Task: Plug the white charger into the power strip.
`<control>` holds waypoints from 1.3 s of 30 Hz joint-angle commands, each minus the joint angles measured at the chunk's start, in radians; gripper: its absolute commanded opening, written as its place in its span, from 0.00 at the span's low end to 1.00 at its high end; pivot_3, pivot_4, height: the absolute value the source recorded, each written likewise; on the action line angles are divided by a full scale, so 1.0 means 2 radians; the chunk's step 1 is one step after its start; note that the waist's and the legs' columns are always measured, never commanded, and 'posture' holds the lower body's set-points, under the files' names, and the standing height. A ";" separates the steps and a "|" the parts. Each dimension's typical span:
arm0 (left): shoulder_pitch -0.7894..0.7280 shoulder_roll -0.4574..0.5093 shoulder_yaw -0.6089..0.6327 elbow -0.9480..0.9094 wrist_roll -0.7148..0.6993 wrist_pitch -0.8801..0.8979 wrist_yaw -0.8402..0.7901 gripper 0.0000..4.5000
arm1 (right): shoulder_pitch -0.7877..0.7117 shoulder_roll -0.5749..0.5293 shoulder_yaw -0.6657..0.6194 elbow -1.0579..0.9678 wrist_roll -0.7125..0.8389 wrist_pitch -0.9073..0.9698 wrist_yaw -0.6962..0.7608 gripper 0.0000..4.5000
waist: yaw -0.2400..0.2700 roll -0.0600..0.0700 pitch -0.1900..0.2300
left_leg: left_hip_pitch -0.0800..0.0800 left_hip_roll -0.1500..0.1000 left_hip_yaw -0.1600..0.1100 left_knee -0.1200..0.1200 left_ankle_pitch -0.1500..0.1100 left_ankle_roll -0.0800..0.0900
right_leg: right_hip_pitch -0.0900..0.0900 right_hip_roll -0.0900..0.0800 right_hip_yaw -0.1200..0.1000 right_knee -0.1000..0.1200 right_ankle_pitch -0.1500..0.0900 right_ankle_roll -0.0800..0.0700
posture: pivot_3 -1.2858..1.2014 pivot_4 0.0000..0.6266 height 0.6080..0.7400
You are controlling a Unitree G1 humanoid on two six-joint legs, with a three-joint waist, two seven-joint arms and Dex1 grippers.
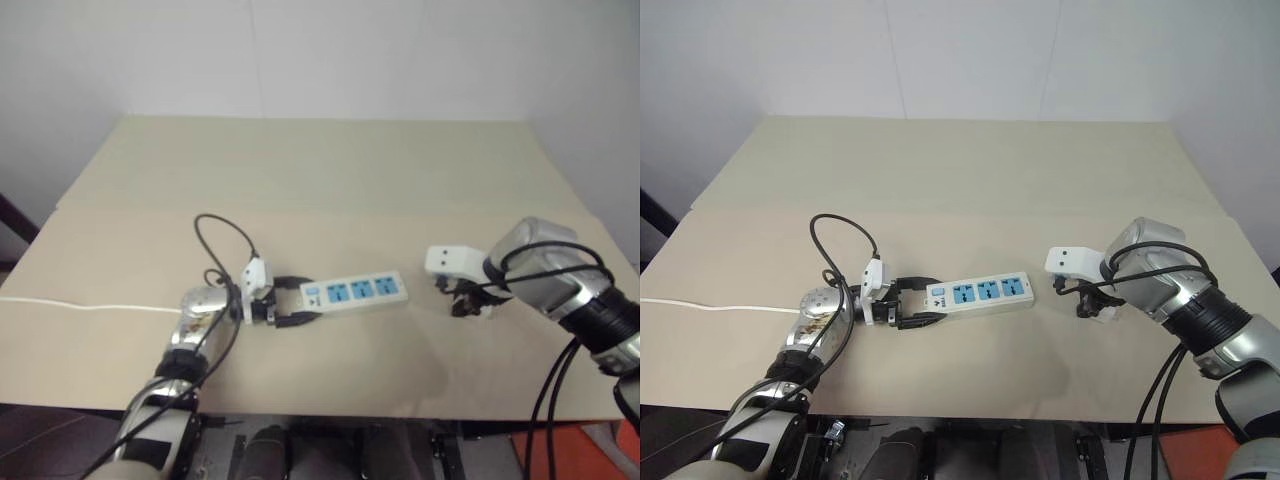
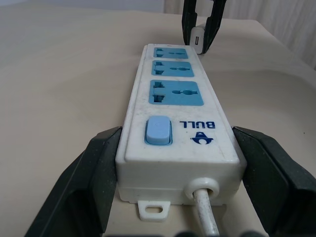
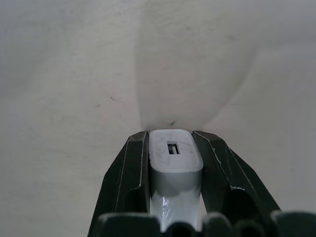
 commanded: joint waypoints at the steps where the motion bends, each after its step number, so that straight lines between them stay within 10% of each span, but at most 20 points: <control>1: -0.003 -0.003 -0.016 -0.012 0.001 0.003 -0.016 0.81 | -0.003 -0.012 -0.041 -0.036 -0.003 0.012 -0.005 0.25 | 0.000 0.000 0.000 | 0.000 0.000 0.000 0.000 0.000 0.000 | 0.000 0.000 0.000 0.000 0.000 0.000 | 0.52 0.24 1.00; 20: -0.066 0.011 -0.043 0.041 0.011 -0.013 -0.094 0.81 | 0.087 0.255 -0.434 -0.035 0.331 -0.095 -0.106 0.25 | 0.003 0.000 0.000 | -0.001 0.000 0.000 0.000 0.000 0.000 | 0.001 0.000 -0.001 0.001 0.000 0.000 | 0.52 0.24 1.00; 39: -0.050 0.020 -0.037 0.024 0.008 -0.001 -0.087 0.81 | 0.191 0.343 -0.361 0.058 0.330 -0.332 -0.061 0.25 | -0.005 0.000 0.000 | 0.001 0.000 0.000 0.000 0.000 0.000 | 0.001 0.001 0.000 0.001 0.000 0.000 | 0.52 0.24 1.00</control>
